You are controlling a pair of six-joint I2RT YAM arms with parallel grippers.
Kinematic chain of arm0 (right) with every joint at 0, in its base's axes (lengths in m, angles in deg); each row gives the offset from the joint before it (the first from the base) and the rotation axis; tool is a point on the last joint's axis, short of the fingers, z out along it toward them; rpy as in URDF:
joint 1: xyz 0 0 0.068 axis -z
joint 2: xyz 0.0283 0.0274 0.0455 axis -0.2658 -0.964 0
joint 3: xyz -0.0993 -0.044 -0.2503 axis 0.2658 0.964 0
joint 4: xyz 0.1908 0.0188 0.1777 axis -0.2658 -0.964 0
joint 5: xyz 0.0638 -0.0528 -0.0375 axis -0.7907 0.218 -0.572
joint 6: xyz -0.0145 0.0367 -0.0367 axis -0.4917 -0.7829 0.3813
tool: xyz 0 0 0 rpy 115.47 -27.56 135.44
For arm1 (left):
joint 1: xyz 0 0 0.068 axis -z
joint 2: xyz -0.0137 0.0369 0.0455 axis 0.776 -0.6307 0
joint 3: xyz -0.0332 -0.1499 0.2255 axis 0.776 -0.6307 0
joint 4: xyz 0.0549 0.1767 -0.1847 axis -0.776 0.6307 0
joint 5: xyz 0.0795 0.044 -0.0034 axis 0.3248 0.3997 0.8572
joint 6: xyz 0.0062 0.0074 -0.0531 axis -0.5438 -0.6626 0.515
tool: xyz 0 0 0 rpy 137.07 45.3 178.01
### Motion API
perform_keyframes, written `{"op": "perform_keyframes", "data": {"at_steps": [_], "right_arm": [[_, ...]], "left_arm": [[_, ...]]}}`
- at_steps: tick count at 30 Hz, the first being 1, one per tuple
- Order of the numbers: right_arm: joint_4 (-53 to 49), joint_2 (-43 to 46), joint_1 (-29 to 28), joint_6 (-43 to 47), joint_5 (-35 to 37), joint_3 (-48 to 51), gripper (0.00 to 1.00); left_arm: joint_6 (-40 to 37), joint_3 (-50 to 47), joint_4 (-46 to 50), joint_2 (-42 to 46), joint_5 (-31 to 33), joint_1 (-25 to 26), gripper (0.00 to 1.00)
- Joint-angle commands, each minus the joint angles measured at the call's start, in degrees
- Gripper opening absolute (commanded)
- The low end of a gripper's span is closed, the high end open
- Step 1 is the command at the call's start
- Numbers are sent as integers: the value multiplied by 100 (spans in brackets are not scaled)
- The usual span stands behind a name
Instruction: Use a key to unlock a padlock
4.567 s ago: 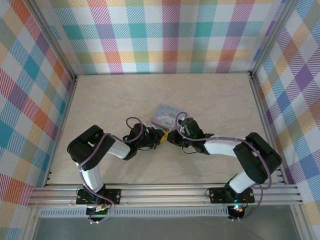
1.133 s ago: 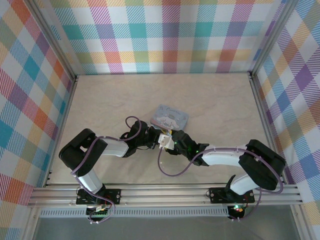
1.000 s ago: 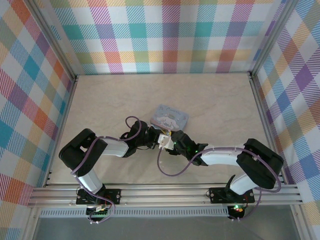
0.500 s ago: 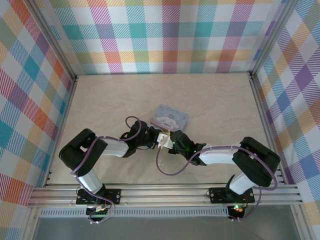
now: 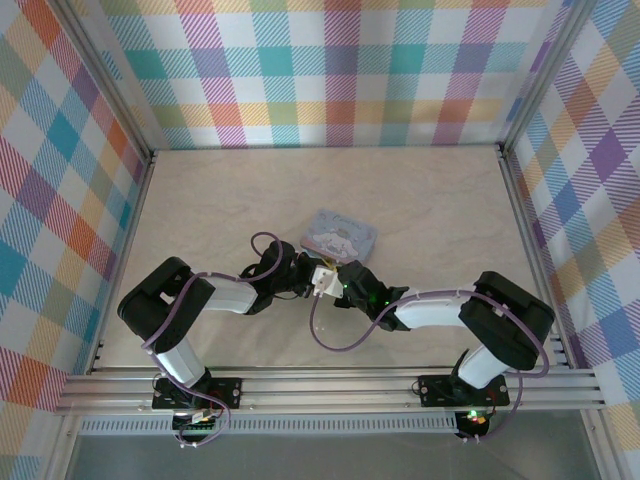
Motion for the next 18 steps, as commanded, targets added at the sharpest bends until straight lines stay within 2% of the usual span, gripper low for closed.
{"op": "perform_keyframes", "data": {"at_steps": [1,8,18], "right_arm": [[284,-39,-30,-16,134,-132,13],[279,-13,-27,-219,231,-179,0],[-108,54,-27,-1127,348,-568,0]], "left_arm": [[-39,109,52,115,-44,65,1],[-34,94,32,117,-43,61,1],[-33,61,11,141,-51,64,1]]}}
